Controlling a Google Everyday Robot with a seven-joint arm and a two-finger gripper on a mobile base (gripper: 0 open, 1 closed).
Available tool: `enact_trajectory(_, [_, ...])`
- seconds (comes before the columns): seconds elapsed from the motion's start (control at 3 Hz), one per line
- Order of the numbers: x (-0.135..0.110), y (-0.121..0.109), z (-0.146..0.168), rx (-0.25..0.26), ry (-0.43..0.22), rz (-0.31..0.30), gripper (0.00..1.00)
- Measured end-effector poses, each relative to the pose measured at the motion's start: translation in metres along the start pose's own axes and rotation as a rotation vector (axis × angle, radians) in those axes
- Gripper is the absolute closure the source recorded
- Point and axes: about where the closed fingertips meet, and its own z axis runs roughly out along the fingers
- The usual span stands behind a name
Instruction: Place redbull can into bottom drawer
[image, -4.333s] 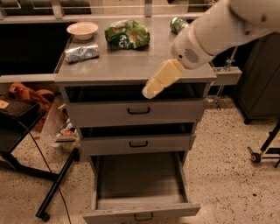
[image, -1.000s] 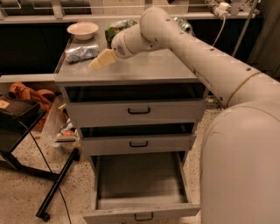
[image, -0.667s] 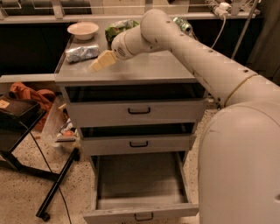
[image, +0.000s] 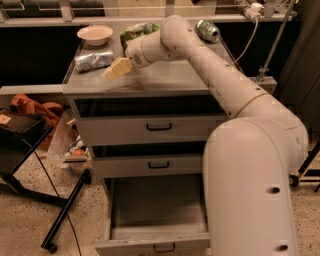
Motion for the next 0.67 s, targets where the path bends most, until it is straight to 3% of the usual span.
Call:
enact_trajectory(0.33, [-0.009,-0.0145,0.009,0.011,-0.048,-0.036,0.0])
enact_trajectory(0.67, [-0.0158,-0.0219,0.0186,0.025,-0.089,-0.028,0.0])
